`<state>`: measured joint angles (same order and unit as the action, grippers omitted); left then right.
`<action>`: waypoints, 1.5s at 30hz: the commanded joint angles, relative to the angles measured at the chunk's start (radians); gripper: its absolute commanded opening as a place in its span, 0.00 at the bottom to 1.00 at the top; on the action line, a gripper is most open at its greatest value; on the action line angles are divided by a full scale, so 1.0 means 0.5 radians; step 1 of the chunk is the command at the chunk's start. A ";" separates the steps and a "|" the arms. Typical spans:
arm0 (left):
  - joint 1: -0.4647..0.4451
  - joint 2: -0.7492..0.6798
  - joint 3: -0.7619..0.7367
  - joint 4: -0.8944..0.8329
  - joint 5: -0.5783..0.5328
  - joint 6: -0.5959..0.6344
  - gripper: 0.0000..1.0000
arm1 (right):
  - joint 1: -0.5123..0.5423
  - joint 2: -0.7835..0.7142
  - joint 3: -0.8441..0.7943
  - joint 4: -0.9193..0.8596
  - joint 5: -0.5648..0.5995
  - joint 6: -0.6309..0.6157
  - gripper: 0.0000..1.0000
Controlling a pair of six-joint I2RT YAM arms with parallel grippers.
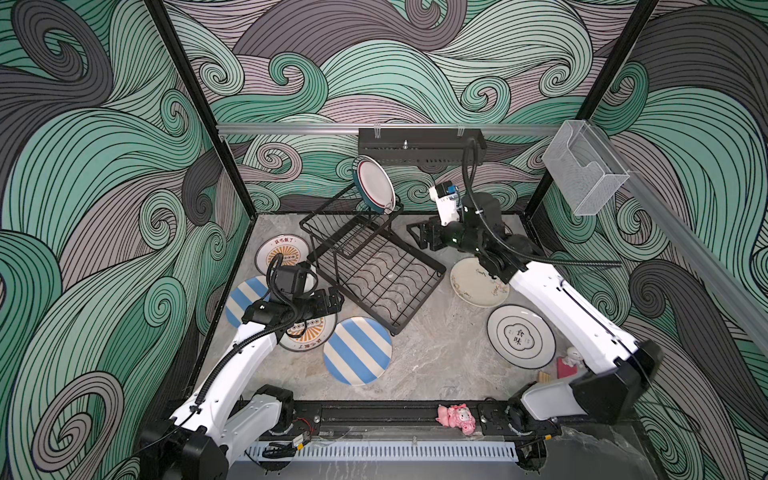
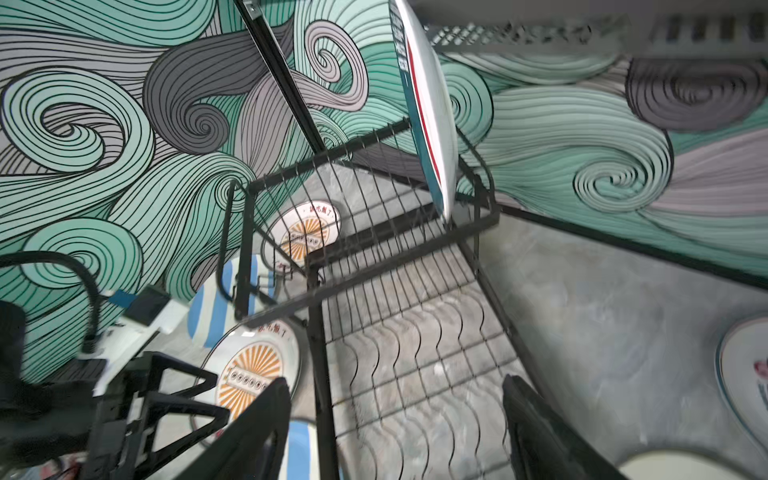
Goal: Load the plates into the dish rack
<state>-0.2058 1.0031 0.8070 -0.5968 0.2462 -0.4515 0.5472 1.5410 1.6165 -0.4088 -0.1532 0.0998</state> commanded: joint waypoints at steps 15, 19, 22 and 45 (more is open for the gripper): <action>0.223 0.254 0.225 -0.062 0.128 0.389 0.99 | -0.122 1.394 1.815 -0.275 -0.138 -0.553 0.66; 0.238 0.279 0.205 -0.040 0.121 0.402 0.99 | -0.116 1.492 1.924 -0.290 -0.128 -0.562 0.57; 0.246 0.288 0.187 -0.022 0.121 0.404 0.99 | -0.100 1.496 1.915 -0.281 -0.120 -0.581 0.51; 0.264 0.292 0.168 -0.004 0.121 0.394 0.99 | -0.003 1.515 1.948 -0.229 0.139 -0.678 0.05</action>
<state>-0.0853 1.1545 0.8932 -0.6056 0.2985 -0.2699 0.5339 2.2948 2.5664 -0.5205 -0.0734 -0.2279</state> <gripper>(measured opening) 0.986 0.146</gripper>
